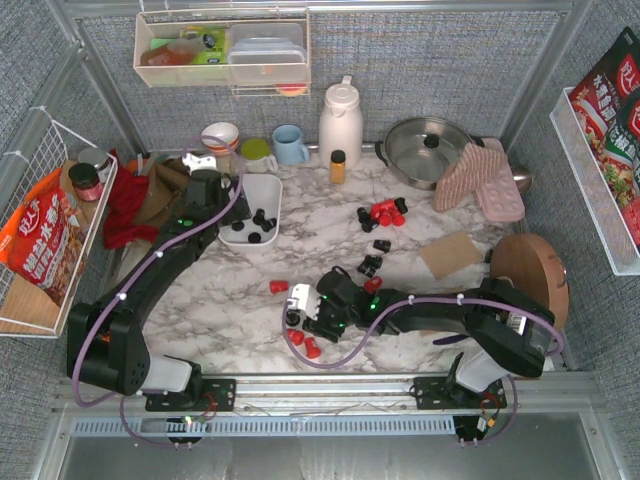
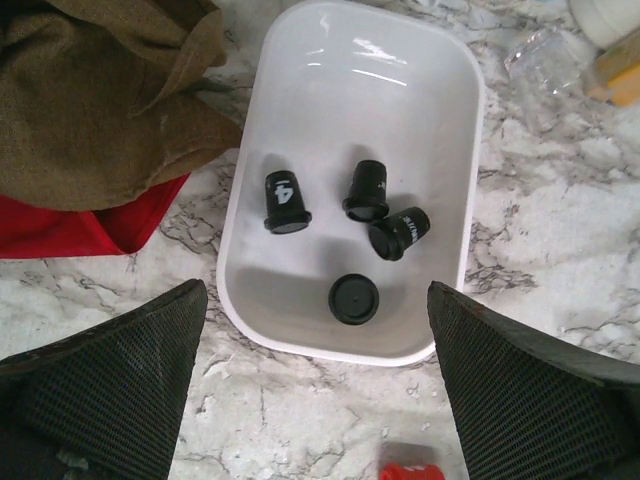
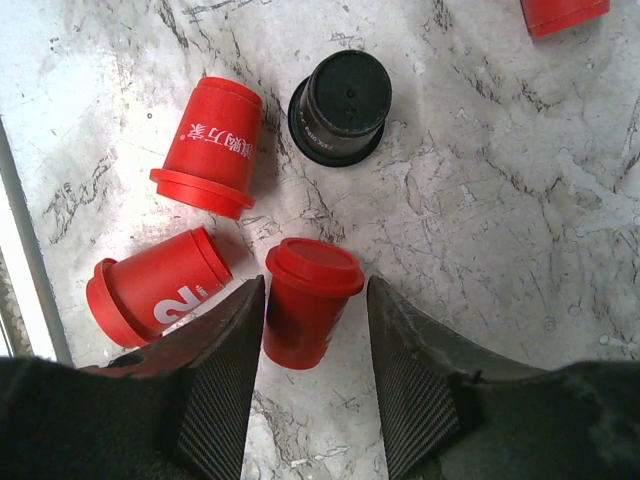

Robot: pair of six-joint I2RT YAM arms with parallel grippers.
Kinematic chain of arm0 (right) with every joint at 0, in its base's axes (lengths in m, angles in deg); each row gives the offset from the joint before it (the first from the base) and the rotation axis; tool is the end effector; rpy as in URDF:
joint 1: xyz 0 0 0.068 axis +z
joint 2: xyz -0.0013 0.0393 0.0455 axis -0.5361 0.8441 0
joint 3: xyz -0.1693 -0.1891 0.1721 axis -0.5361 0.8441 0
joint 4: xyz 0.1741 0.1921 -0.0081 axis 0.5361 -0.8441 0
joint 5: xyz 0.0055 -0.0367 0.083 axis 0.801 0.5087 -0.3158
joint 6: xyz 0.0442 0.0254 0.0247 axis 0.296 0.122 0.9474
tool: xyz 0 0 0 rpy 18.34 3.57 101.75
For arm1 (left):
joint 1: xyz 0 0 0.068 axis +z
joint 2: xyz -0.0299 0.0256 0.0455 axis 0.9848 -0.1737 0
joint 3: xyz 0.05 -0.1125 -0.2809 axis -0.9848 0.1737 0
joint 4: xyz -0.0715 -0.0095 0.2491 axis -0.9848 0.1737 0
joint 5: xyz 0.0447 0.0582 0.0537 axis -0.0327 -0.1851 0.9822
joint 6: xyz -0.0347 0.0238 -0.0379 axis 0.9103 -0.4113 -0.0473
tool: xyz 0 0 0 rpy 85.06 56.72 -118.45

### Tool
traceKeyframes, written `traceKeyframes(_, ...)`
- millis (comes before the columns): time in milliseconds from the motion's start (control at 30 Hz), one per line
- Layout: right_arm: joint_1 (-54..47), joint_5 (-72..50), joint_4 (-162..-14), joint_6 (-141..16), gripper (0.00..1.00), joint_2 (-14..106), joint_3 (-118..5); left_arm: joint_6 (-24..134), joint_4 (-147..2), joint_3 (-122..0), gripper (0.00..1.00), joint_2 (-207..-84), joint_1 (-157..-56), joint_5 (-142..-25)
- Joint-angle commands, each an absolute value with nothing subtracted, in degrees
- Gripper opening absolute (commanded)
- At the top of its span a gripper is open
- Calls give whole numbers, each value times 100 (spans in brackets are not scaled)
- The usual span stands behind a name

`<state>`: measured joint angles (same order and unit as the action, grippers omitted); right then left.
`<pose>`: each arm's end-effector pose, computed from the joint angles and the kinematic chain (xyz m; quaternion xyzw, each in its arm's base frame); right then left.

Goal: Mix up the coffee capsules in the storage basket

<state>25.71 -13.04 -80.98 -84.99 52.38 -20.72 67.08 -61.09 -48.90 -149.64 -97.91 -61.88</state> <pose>0.1532 0.2590 0.1997 -0.5732 0.7035 0.2221 0.3566 0.3012 -0.0877 0.3282 -0.1009 0.8509 -0.0833 0.5087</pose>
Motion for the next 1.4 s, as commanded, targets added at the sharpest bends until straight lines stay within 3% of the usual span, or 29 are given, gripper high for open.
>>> traceKeyframes(0,2572,-1368,-8229,-8541,49,5288,-2145,6390,-6067,-4756,99,-14903,-9778,-6268)
traceKeyframes(400,2569,-1252,-8530,-9014,48,5504,-2233,6463,-7502,-3693,99,-13795,-9784,-6677)
traceKeyframes(500,2575,-1272,-8478,-9075,40,5546,-2241,6506,-7801,-3536,99,-13638,-9784,-7155)
traceKeyframes(633,2568,-1295,-8309,-9135,21,5374,-2093,6573,-8098,-3388,99,-13504,-9784,-7557)
traceKeyframes(900,2545,-1101,-6830,-9454,13,3763,-1044,6793,-8067,-3481,99,-13730,-9781,-8520)
traceKeyframes(1167,2153,-693,-5337,-9894,13,2733,-496,7040,-8612,-3684,82,-14552,-9999,-11156)
traceKeyframes(1367,1958,-776,-4862,-9832,13,2555,-242,6640,-8932,-3543,76,-14587,-10791,-11712)
